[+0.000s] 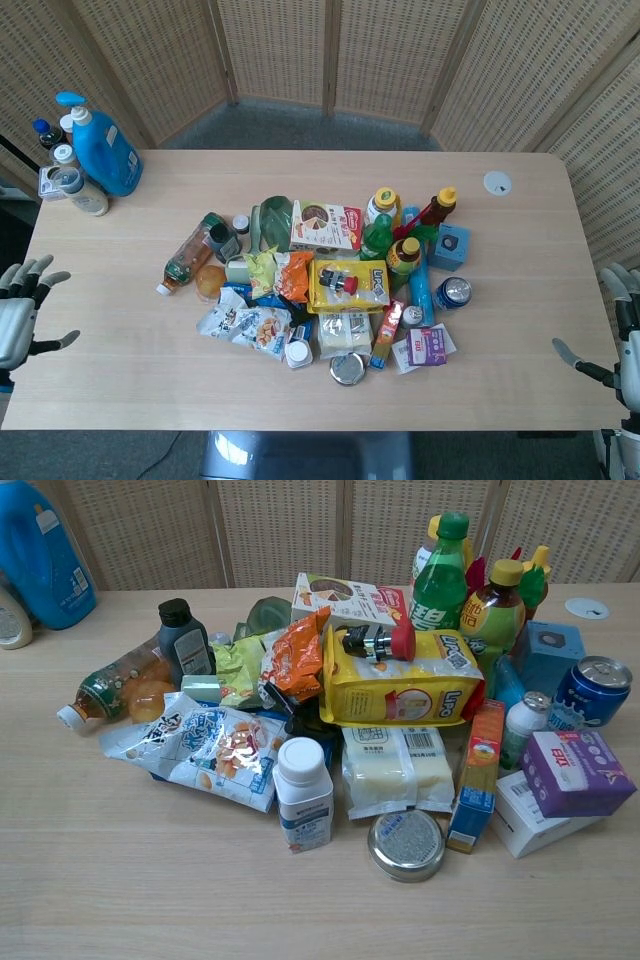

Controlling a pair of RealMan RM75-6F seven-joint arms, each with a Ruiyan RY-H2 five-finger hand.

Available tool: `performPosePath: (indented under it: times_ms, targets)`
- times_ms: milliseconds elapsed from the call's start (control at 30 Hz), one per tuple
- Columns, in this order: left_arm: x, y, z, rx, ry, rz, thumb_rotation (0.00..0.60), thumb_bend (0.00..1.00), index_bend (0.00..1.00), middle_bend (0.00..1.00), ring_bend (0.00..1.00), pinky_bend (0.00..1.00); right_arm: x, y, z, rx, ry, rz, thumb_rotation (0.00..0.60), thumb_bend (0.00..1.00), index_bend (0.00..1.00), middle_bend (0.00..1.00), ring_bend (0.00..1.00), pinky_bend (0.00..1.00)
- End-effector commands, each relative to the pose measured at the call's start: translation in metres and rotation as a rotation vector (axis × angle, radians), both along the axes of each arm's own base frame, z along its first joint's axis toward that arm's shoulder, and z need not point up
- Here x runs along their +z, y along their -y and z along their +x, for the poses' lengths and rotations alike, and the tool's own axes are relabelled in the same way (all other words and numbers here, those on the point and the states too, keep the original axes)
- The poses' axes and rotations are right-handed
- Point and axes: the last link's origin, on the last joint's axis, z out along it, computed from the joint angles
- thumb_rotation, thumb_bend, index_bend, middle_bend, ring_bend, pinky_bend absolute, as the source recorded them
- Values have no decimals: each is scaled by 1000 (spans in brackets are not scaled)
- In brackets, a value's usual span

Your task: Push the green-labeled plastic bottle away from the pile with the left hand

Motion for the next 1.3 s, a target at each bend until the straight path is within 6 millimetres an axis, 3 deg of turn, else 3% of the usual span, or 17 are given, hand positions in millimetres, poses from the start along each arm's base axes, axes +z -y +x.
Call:
performPosePath:
  times_ms: [33,100,300,500,667,833,1067,1300]
  targets:
    - [-24,-21,16,-20,-51,-111,600,36,228,0,0,0,0,0,1,5,-2,3,600,0,0,0,0,0]
    - [-34,-30,25,-27,-71,-171,600,36,213,0,0,0,0,-1,1,8,-1,3,600,0,0,0,0,0]
    - [-64,-50,61,-20,-82,-389,600,38,13,0,0,0,1,-1,0,7,2,3,600,0,0,0,0,0]
    - [-85,-65,81,39,21,-475,600,37,0,0,0,0,0,0,1,12,5,9,600,0,0,0,0,0]
    - [-102,-76,85,68,63,-497,600,37,0,0,0,0,2,-1,1,13,9,3,600,0,0,0,0,0]
    - [-116,-75,82,93,37,-532,600,36,0,0,0,0,4,-1,-1,9,15,-3,600,0,0,0,0,0]
    - [-119,-62,74,120,25,-563,600,36,0,0,0,0,5,-1,-1,11,20,-8,600,0,0,0,0,0]
    - [-124,-64,67,139,24,-567,600,37,0,0,0,0,5,-2,1,15,16,-9,600,0,0,0,0,0]
